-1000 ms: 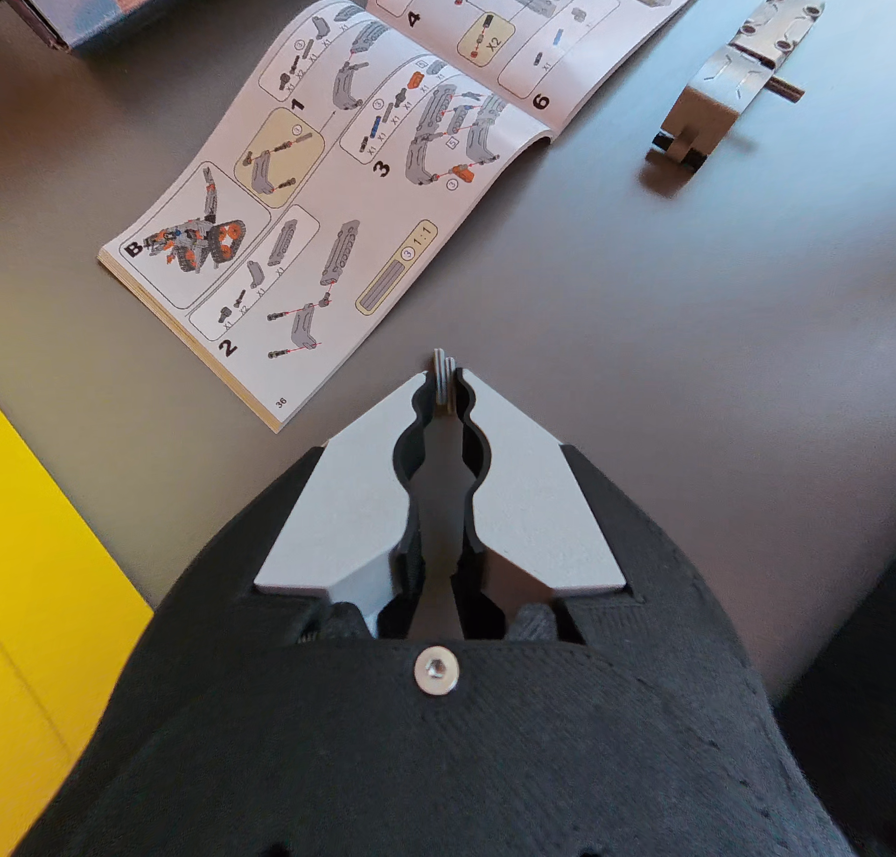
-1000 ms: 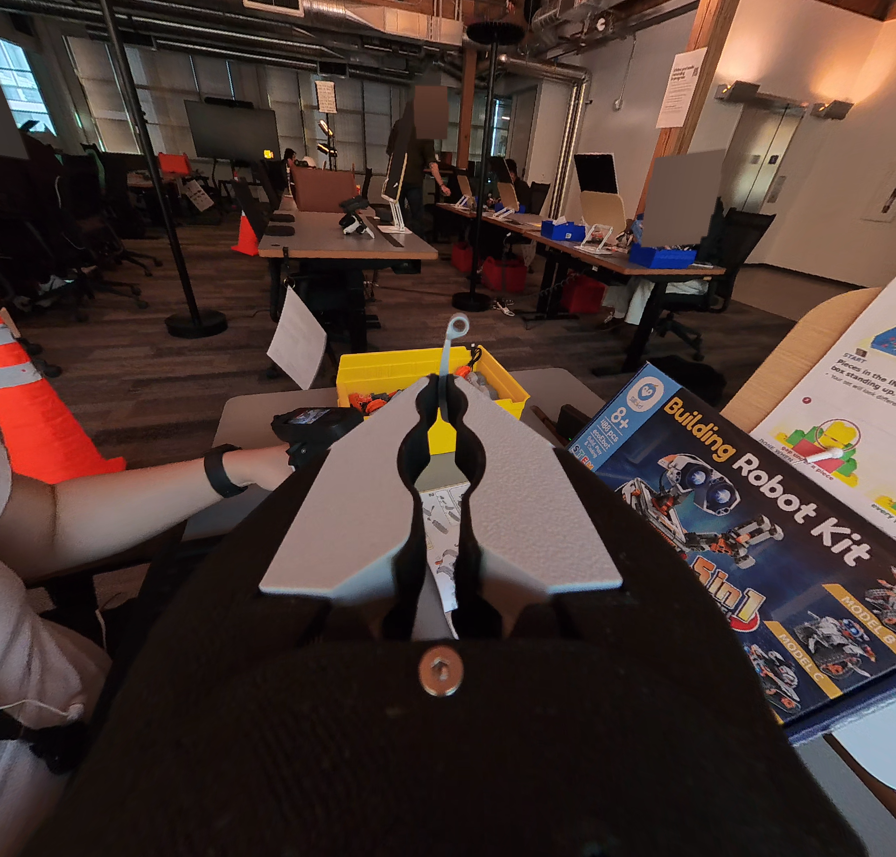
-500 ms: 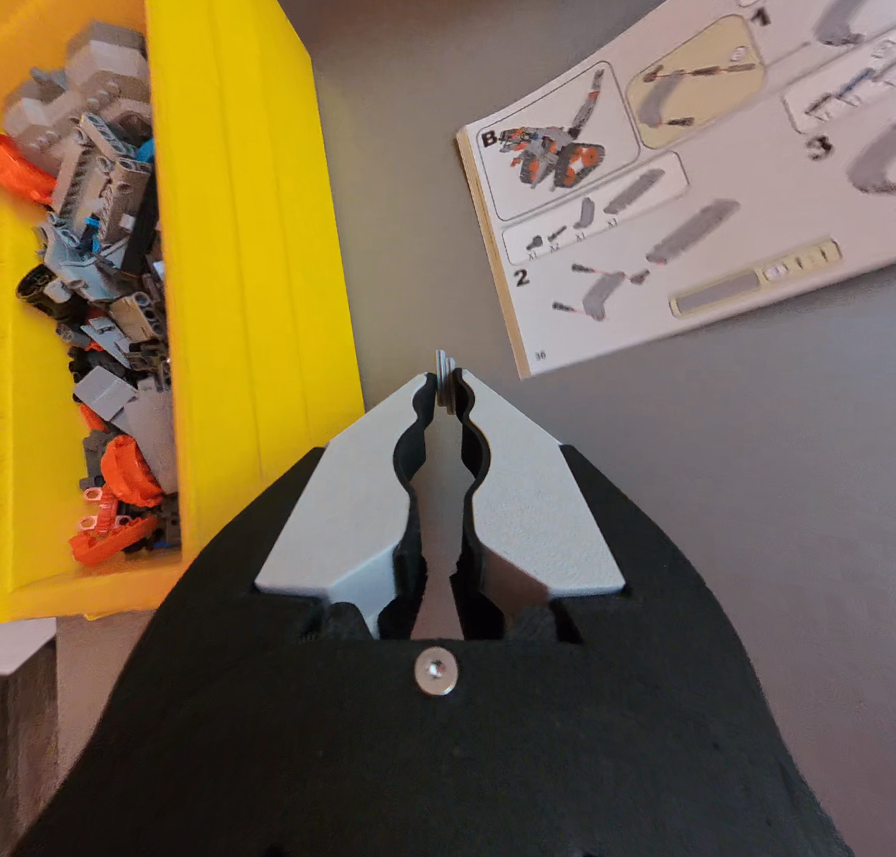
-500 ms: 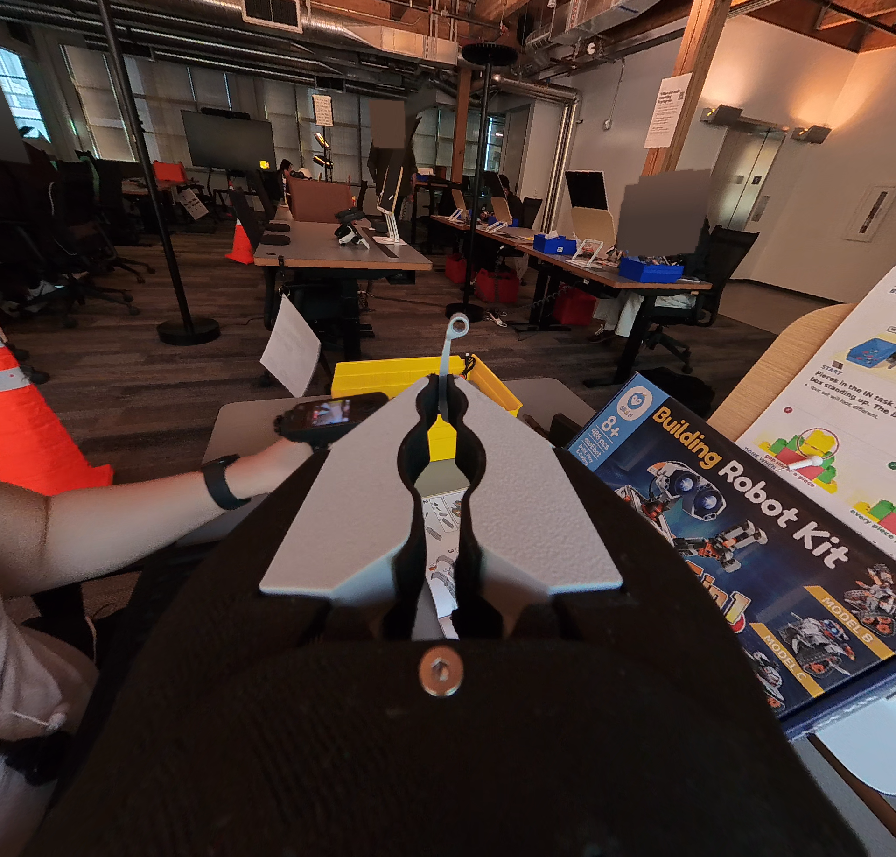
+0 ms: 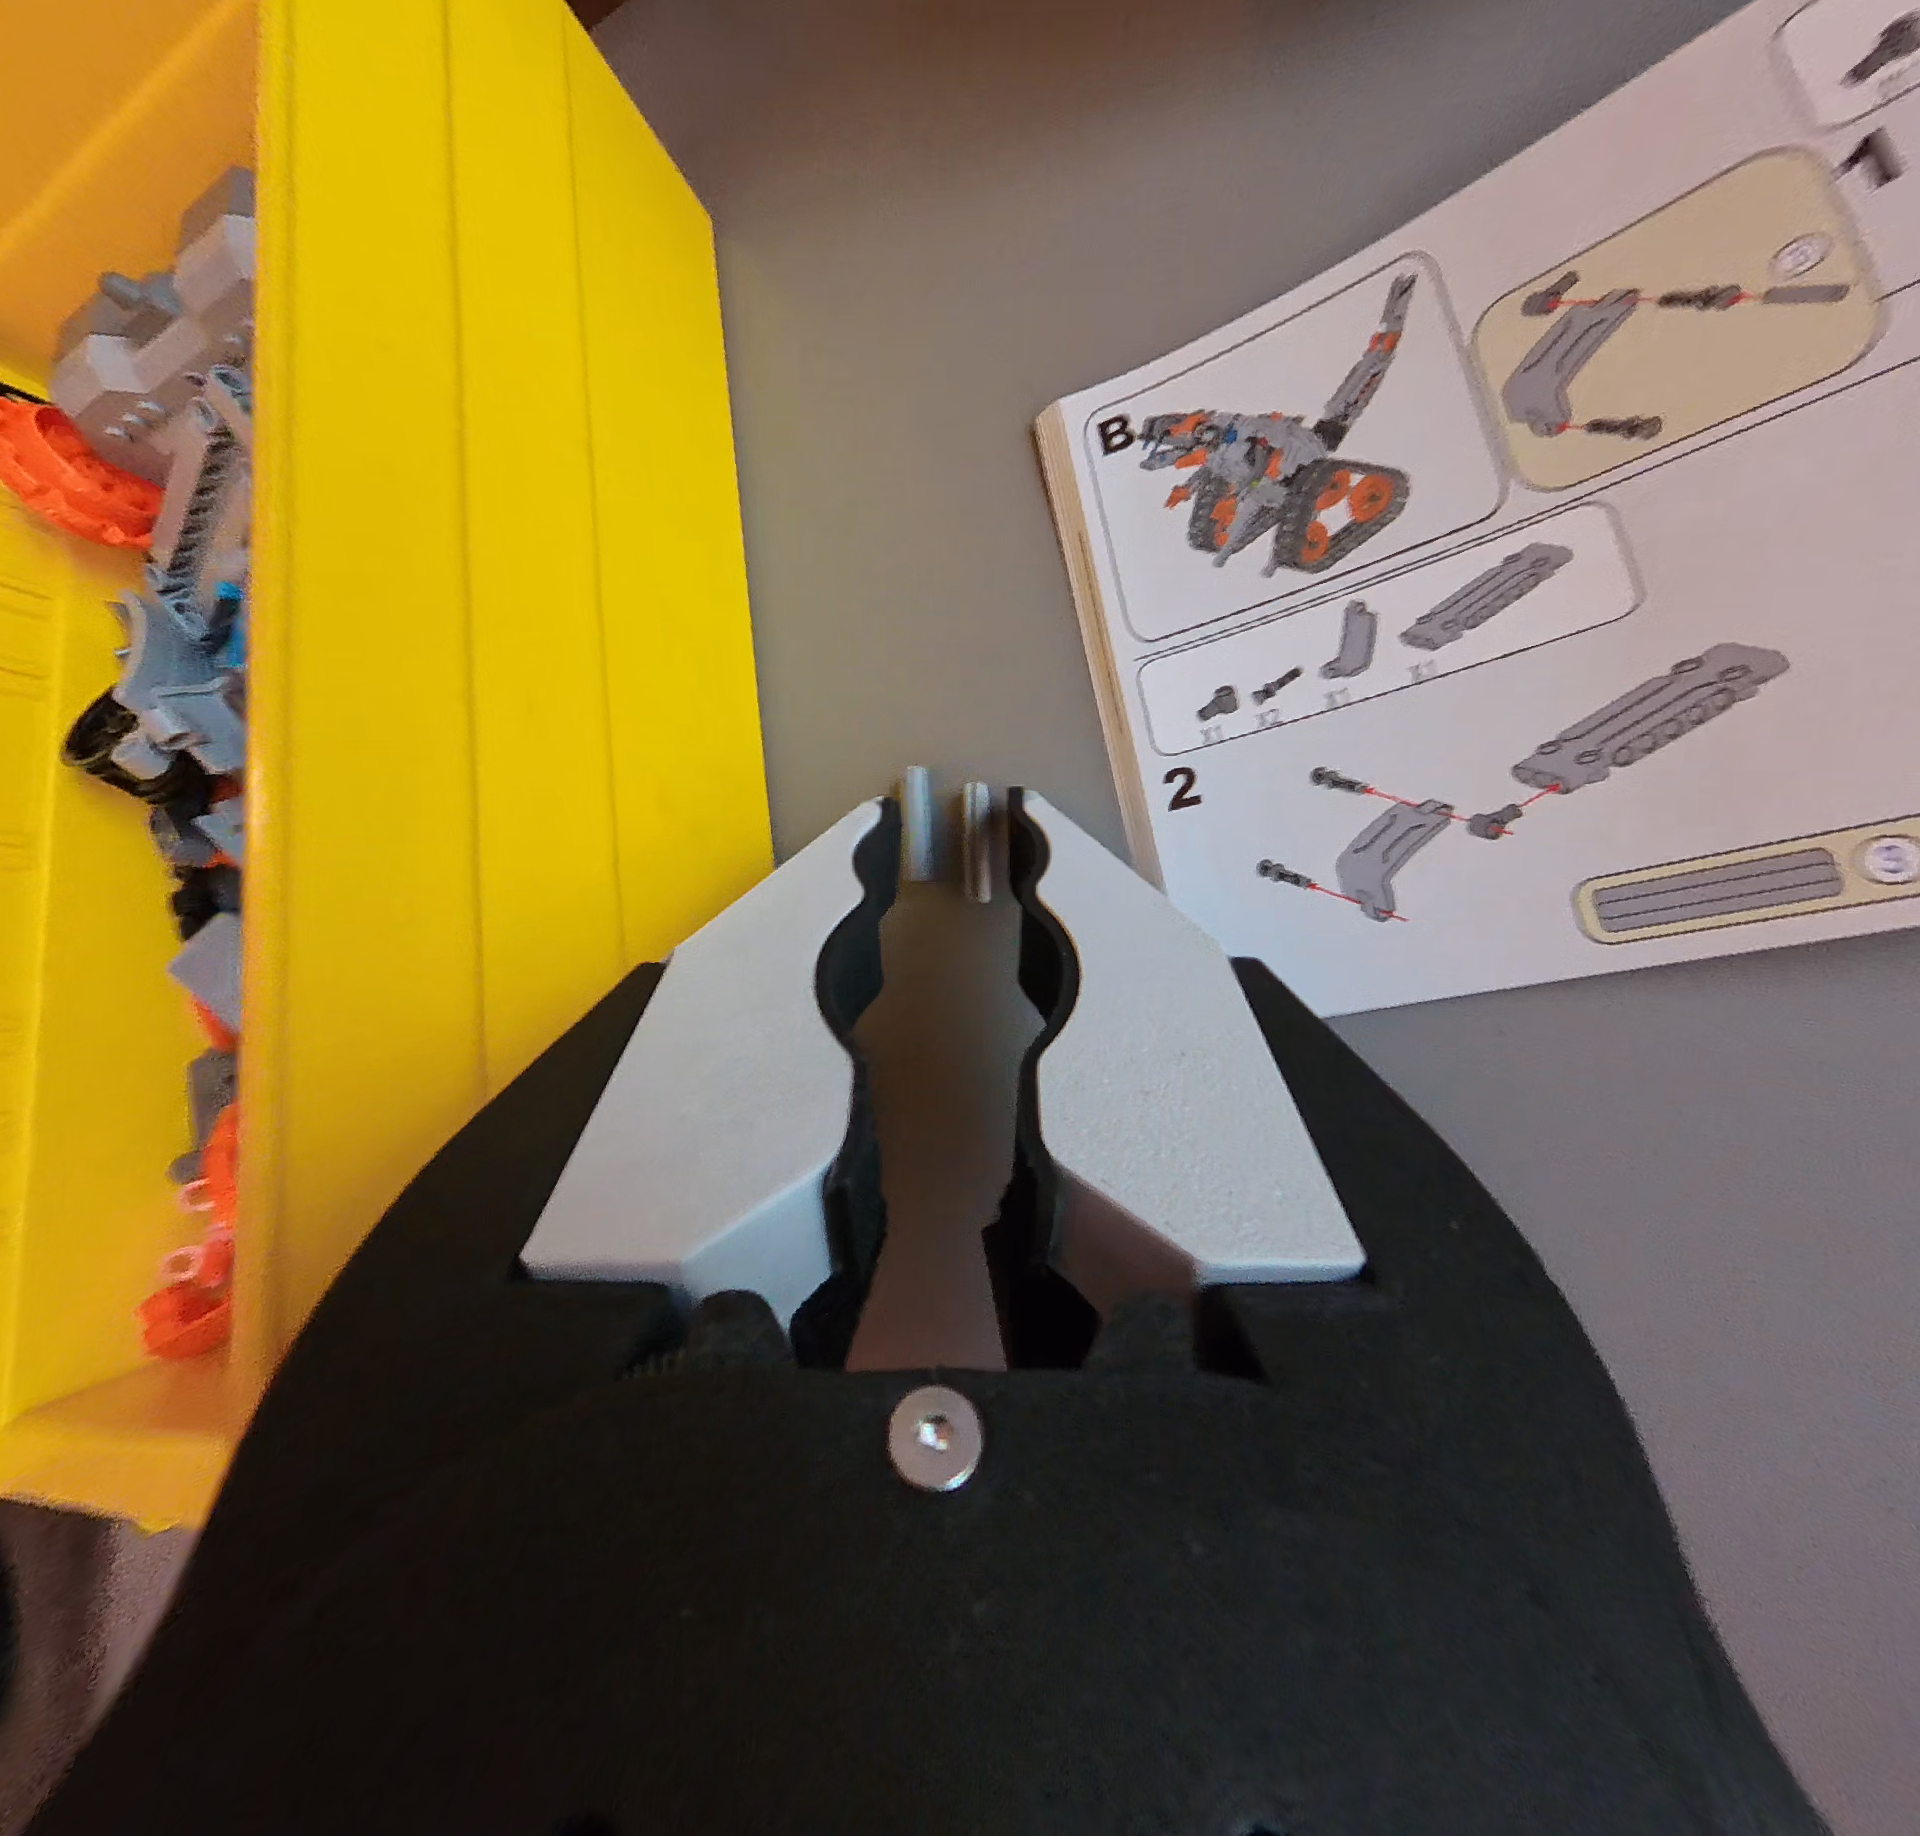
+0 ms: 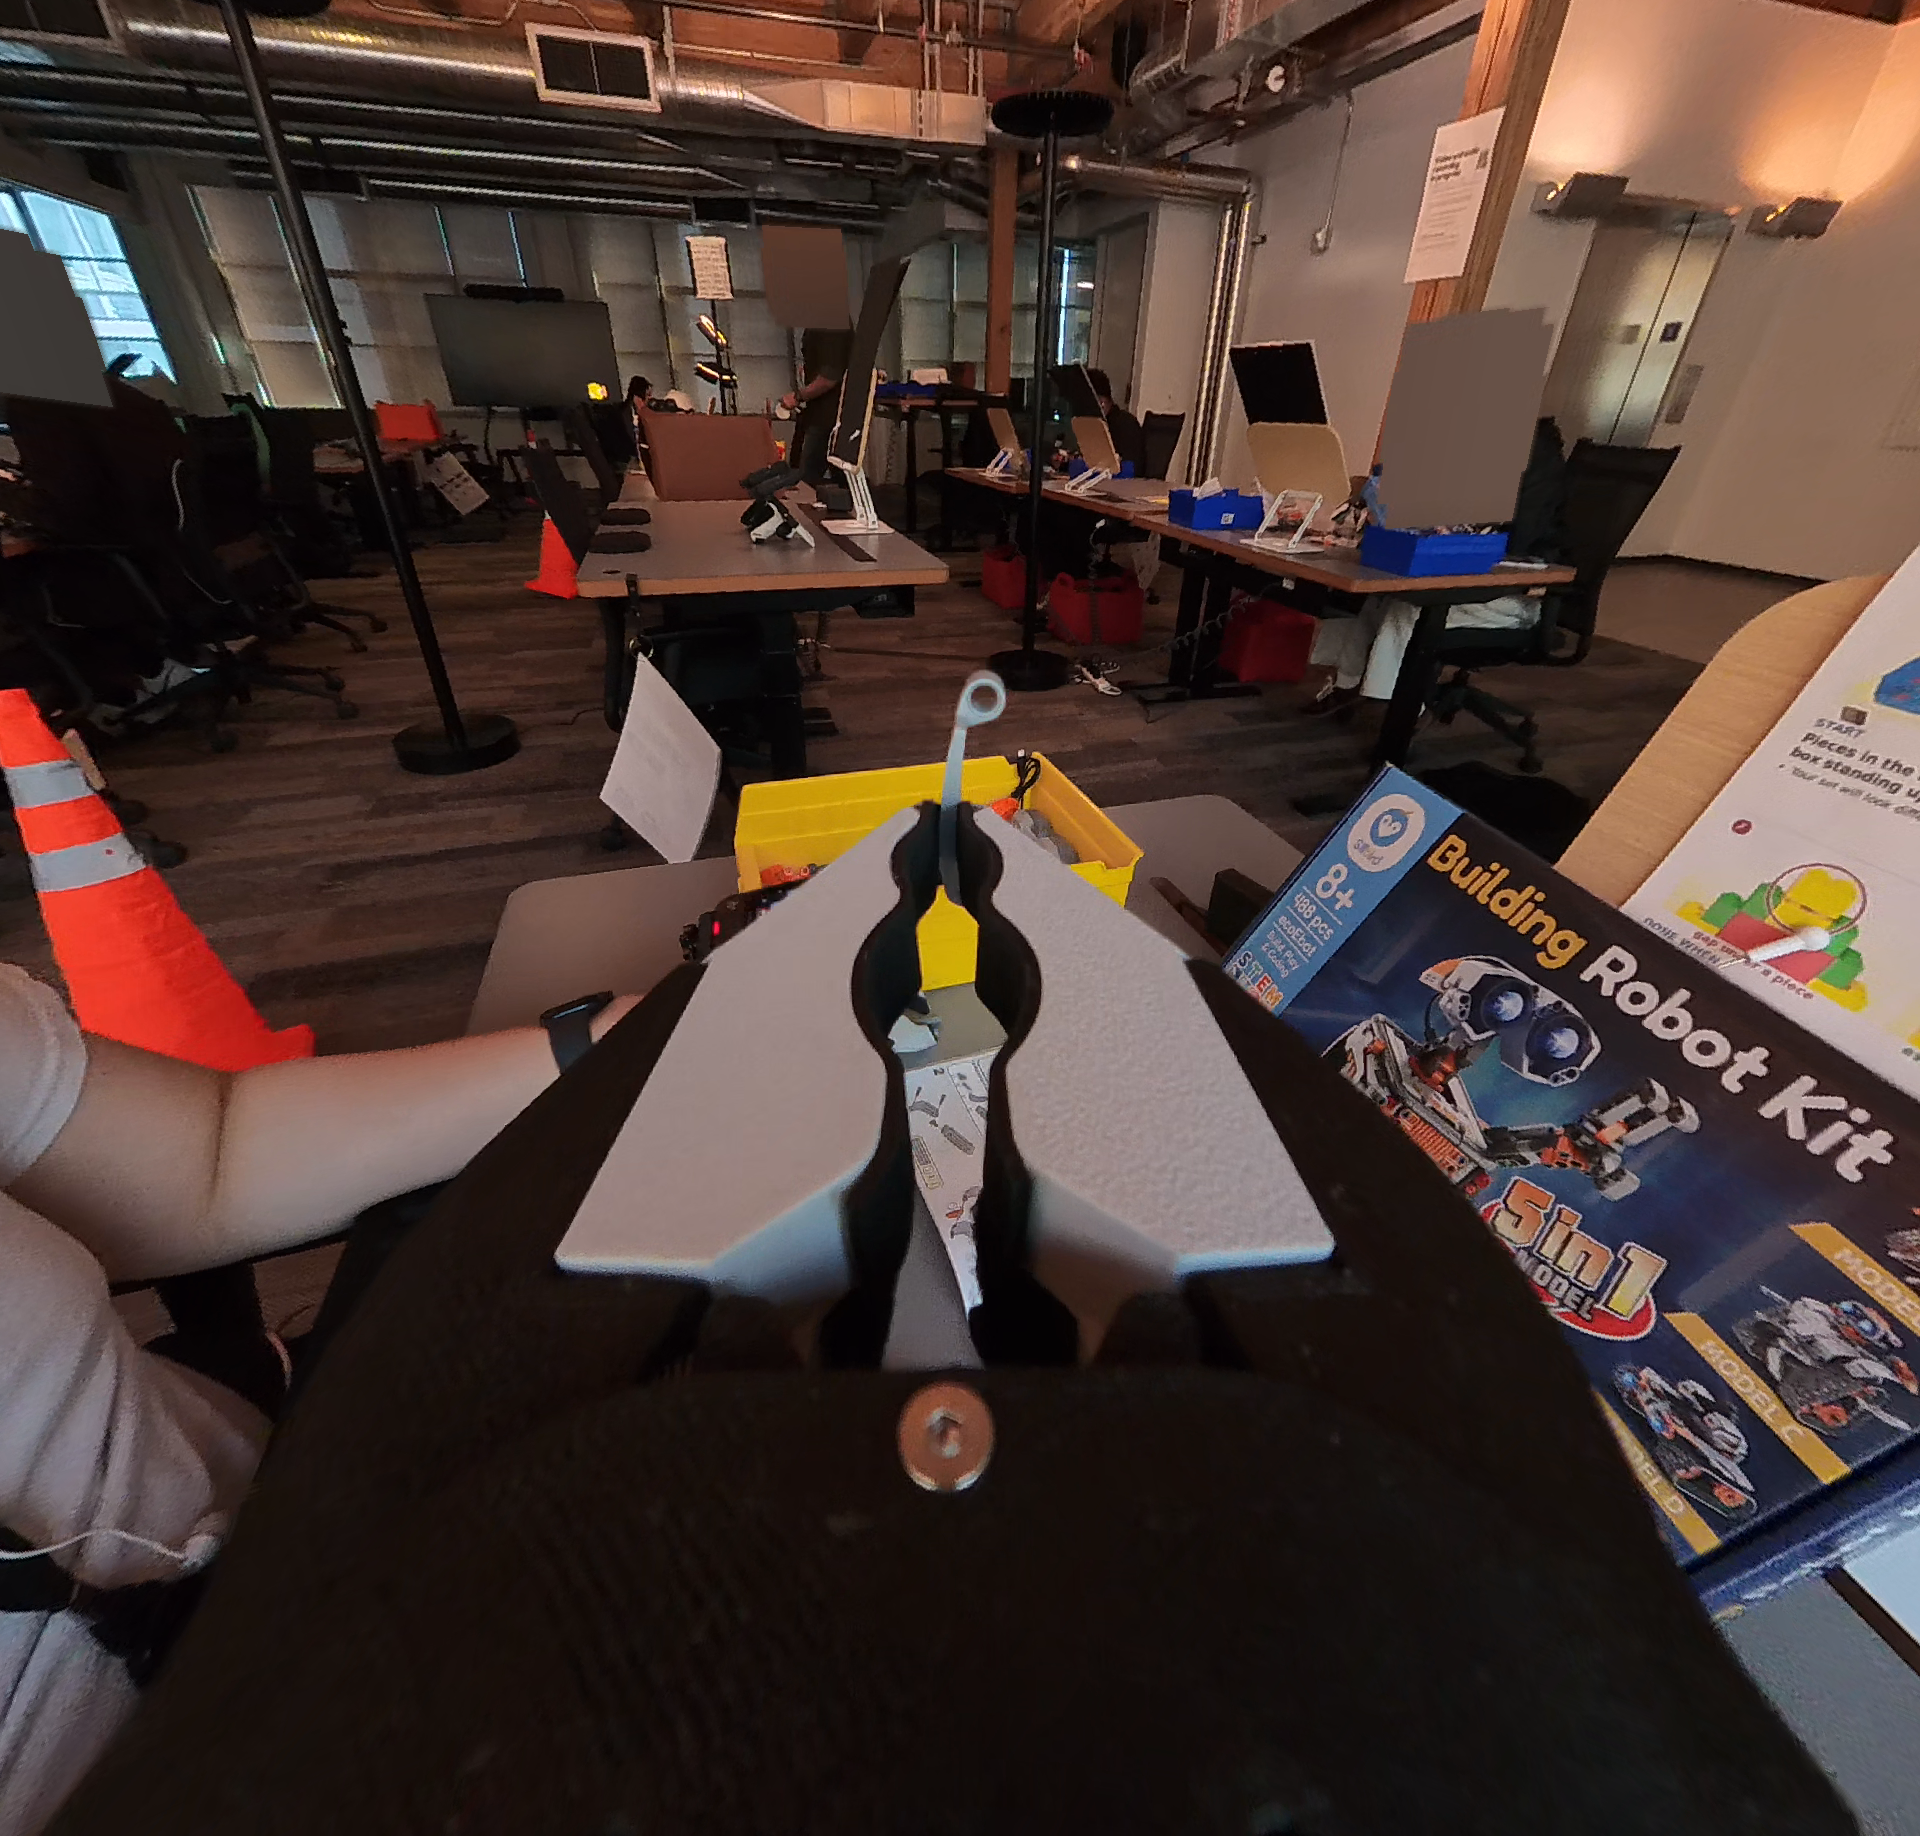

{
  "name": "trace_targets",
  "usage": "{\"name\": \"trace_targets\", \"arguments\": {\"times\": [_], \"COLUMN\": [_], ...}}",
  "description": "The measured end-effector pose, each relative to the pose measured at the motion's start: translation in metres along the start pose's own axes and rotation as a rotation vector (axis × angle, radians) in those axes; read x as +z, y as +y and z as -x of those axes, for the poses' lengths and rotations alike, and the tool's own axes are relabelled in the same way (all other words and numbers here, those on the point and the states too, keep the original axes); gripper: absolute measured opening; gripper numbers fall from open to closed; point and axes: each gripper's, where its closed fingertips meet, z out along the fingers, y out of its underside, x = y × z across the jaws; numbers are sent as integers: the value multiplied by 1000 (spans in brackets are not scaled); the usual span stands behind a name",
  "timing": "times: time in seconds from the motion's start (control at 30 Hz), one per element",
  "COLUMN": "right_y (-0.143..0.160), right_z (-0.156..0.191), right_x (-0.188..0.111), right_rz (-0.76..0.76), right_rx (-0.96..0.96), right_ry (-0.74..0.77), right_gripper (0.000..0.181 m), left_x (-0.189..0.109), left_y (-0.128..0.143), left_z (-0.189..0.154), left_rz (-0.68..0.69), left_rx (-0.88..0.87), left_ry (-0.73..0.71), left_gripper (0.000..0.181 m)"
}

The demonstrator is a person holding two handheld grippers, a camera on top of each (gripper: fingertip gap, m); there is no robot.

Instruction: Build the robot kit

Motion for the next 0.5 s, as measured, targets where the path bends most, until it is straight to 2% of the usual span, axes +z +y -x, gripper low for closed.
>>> {"name": "trace_targets", "arguments": {"times": [0.1,0.2,0.3,0.4,0.5], "right_y": [11,23,44,74,98], "right_z": [-2,-2,5,16,42], "right_x": [11,29,58,93,124], "right_rz": [47,91,158,266,302], "right_rx": [3,16,65,102,230], "right_ry": [5,-14,-72,-105,-200], "right_gripper": [1,1,0,1,1], "left_x": [-10,-53,-131,-220,-301], "left_y": [-6,-18,-52,-94,-139], "left_z": [-13,-22,-11,35,83], "left_rz": [-61,-160,-435,-766,-1050], "left_rx": [-73,-131,-161,-209,-260], "left_ry": [103,199,251,272,432], "left_gripper": [31,33,28,28,26]}}
